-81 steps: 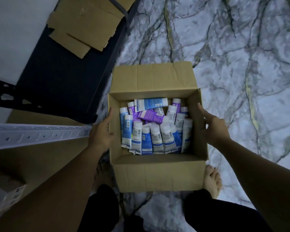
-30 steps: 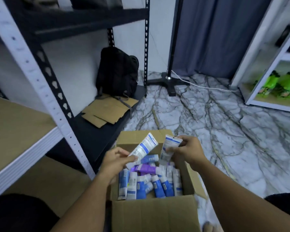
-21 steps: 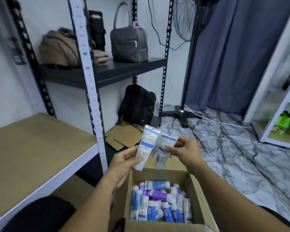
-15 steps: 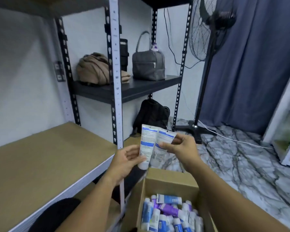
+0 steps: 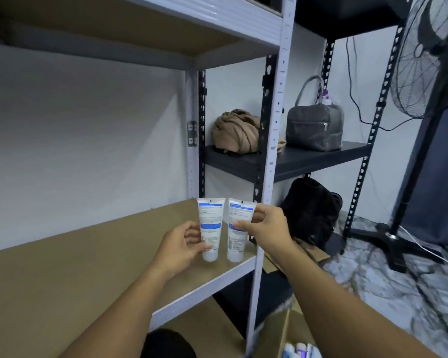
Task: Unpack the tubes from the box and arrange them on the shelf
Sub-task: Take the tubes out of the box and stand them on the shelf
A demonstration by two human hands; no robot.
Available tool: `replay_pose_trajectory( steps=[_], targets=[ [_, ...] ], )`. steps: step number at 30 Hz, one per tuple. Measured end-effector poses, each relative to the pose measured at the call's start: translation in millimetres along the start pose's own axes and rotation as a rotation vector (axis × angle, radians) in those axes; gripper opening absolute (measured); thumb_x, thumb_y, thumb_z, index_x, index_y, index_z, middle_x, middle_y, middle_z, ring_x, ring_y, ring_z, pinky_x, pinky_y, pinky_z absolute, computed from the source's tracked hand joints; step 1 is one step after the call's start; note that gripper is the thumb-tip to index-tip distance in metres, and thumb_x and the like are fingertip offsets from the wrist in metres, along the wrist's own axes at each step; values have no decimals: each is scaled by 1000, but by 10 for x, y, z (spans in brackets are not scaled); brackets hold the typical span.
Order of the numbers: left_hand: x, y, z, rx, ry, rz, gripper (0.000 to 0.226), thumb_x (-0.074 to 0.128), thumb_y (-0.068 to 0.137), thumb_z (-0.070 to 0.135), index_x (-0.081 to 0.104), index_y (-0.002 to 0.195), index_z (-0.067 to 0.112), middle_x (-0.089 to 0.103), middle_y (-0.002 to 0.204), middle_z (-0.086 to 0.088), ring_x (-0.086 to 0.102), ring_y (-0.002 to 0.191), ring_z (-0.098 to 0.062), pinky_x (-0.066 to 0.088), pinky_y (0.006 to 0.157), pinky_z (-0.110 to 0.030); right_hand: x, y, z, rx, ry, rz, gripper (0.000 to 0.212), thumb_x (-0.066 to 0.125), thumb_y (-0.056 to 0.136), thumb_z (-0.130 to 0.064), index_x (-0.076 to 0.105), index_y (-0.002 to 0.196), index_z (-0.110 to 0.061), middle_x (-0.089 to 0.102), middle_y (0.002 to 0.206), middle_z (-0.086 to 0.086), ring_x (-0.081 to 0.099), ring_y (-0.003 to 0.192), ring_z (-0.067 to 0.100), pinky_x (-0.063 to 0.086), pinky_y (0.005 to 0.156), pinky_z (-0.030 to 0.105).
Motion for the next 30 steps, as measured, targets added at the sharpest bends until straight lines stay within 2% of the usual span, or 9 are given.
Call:
replay_pose_trajectory(
  steps=[7,13,16,19,23,27,28,30],
  targets=[
    [-364,87,-427,12,27,134,39,82,74,3,65,103,23,75,99,6,71,94,-8,56,88,-24,484,340,194,5,-40,-54,32,86,71,-12,72,99,-21,77,91,-7,73,82,7,61,80,39],
    [-360,159,-645,24,-15,176,36,79,79,5,64,107,22,74,103,8,71,95,-6,56,90,-26,625,464,315,-28,22,-90,35,84,74,-10,70,104,-22,76,96,-8,72,88,7,59,83,38],
    [-322,171,-697,33,-16,197,39,80,79,12,64,111,26,73,106,12,69,98,-4,54,87,-21,624,437,427,-45,40,-83,48,86,70,-9,65,111,-23,76,99,-8,71,92,5,57,85,31],
    [-300,170,-747,17,9,192,47,85,73,11,64,112,29,73,104,15,69,96,-2,55,79,-16,674,324,657,-12,-120,-81,68,93,59,-15,58,115,-31,72,99,-13,68,91,0,54,80,21],
    [-290,248,-805,-16,24,210,52,88,67,7,66,111,24,74,102,12,70,90,0,55,75,-15,752,292,849,-8,-240,-6,59,95,57,-23,63,106,-28,72,88,-16,68,79,-3,56,72,16],
    [-331,428,-870,-18,32,256,51,86,68,2,67,112,20,74,100,12,70,87,2,54,74,-12,923,513,933,-24,-218,-19,51,90,67,-18,65,111,-24,72,92,-13,68,84,-1,58,81,22],
    [-346,480,-880,-15,37,268,51,85,68,2,68,113,19,74,101,11,70,86,2,55,76,-13,973,568,933,-35,-213,-31,50,87,70,-16,65,114,-24,72,93,-15,68,85,-2,58,83,21],
    [-389,627,-938,-13,41,289,51,84,69,1,67,114,19,74,102,10,70,86,3,56,79,-15,1104,717,947,-55,-210,-51,49,83,75,-11,63,117,-28,68,90,-22,65,84,-11,53,78,9]
  ],
)
Point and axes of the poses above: each hand's wrist, its own y-axis towards the middle knuckle, its own x-axis out of the palm, z = x × y, the point moved 5 cm from there along y, towards the middle knuckle
